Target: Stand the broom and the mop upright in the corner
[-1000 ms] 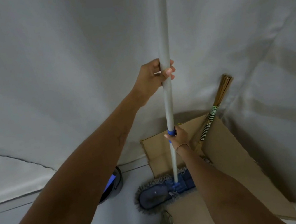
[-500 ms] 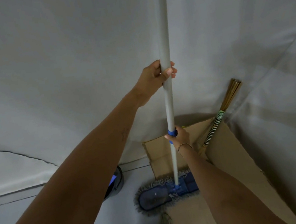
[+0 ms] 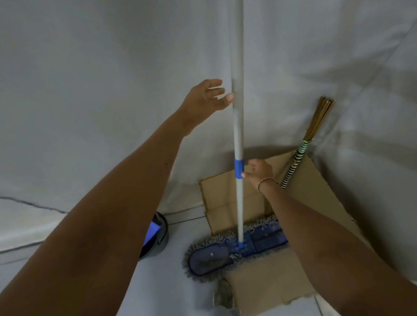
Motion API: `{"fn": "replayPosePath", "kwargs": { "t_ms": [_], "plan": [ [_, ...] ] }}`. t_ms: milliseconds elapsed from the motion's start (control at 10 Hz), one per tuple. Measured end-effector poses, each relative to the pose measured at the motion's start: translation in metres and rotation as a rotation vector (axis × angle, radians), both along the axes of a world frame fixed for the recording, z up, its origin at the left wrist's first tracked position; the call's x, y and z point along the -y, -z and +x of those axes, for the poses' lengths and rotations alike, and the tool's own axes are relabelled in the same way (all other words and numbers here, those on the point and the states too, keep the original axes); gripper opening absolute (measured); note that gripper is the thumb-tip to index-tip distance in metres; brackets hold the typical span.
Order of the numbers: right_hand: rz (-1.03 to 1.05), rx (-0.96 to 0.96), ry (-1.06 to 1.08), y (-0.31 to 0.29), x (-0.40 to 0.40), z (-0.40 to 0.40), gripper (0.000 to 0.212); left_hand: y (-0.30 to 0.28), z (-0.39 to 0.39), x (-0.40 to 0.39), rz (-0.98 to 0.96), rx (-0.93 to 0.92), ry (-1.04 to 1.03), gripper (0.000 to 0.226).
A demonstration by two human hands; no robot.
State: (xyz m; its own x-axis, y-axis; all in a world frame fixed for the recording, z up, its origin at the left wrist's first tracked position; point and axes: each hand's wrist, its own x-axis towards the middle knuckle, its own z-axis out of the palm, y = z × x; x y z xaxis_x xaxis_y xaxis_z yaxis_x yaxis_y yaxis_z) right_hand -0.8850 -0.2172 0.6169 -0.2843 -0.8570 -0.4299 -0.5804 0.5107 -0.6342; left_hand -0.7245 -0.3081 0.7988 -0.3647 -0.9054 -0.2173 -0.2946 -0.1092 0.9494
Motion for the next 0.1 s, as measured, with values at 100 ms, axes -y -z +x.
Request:
{"fn": "replayPosePath", "kwargs": {
  "t_ms": [100],
  "plan": [
    [-0.072,-0.047,-0.020,-0.0122,-0.0124,0.0085,0.043,0.0107,0.0358,-0.0215,0.003,0.134,-0.031,0.056]
  ]
}}
